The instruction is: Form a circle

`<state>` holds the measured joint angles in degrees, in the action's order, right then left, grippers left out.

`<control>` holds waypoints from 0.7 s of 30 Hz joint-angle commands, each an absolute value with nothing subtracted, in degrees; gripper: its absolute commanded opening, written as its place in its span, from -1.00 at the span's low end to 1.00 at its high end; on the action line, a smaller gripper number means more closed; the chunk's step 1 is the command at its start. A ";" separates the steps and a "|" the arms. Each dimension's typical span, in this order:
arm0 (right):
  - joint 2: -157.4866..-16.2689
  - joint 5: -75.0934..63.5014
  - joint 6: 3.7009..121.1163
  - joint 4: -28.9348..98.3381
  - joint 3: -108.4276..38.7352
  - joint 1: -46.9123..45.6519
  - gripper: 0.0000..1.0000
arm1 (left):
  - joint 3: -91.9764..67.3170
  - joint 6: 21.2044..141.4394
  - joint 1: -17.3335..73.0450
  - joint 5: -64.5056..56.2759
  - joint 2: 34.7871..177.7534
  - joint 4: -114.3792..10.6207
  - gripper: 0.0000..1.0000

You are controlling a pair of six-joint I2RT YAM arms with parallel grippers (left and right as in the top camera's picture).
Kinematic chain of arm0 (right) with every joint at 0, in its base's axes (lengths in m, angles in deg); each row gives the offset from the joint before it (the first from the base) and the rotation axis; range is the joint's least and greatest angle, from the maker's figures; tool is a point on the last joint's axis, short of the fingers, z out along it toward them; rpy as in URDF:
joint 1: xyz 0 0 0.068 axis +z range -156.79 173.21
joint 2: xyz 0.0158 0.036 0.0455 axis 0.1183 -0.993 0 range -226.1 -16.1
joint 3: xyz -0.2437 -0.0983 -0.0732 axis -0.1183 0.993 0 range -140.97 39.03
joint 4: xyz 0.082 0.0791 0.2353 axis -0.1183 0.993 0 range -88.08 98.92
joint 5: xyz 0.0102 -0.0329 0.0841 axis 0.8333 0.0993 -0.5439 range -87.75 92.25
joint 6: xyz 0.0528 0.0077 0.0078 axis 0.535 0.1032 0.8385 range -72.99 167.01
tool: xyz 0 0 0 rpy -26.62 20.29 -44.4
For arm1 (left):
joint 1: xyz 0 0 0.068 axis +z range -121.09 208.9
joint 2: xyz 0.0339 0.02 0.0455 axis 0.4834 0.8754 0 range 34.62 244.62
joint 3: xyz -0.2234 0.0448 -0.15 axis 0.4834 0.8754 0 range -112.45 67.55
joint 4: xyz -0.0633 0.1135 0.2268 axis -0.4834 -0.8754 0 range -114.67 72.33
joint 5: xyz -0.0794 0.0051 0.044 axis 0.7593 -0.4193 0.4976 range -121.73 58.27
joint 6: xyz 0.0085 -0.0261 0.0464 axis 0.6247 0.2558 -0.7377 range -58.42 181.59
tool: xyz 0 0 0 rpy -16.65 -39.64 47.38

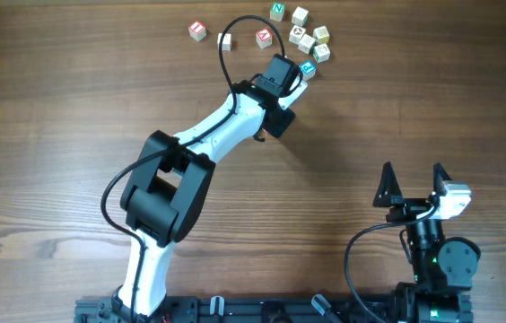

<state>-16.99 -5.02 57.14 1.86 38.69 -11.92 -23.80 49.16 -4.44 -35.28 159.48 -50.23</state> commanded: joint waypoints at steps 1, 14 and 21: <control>-16.53 -4.56 56.05 1.51 38.74 -11.90 0.99 | -24.39 48.29 -4.09 -35.65 158.80 -50.05 -0.21; -16.53 -4.56 56.05 1.51 38.74 -11.90 0.99 | -24.42 48.53 -4.09 -35.65 157.49 -47.58 1.00; -16.53 -4.56 56.05 1.51 38.74 -11.90 1.00 | -24.42 54.67 -3.13 -37.08 151.39 -45.81 1.00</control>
<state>-16.99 -5.02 57.14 1.86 38.69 -11.92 -23.80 50.30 -4.28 -35.33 157.49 -45.97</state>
